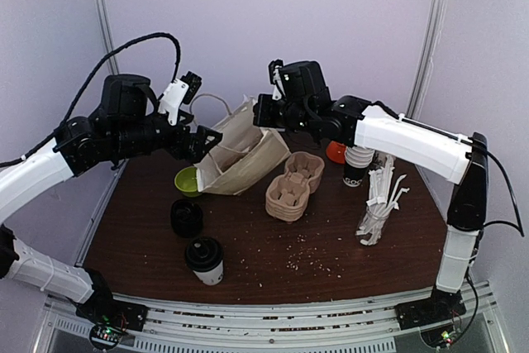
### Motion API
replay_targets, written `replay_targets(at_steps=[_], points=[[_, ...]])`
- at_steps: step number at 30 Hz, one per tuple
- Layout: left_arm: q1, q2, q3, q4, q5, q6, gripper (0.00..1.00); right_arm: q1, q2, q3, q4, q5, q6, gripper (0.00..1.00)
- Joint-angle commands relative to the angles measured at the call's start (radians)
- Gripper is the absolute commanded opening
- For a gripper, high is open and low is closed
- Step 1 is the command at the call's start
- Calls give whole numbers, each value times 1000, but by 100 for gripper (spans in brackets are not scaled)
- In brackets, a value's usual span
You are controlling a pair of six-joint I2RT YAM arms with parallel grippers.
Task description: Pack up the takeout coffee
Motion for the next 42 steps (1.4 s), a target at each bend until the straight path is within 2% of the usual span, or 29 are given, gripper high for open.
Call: replay_targets(at_steps=[1,7,23,27,35,42], points=[[4,-12,17,-12,36,31,98,-9,-16,-21,31,-16,34,0],[4,1,62,-37,-73,52,98,-12,-46,-80,53,-41,26,0],[4,-54,96,-98,-119,116,98,-33,-121,-169,62,-106,16,0],[4,-49,109,-113,-152,159,98,-45,-125,-173,55,-170,-14,0],[17,32,107,-103,-158,233,90,-66,-118,-173,24,-276,-64,0],[30,86,141,-95,-161,248,87,-83,-120,-162,-15,-359,-130,0]])
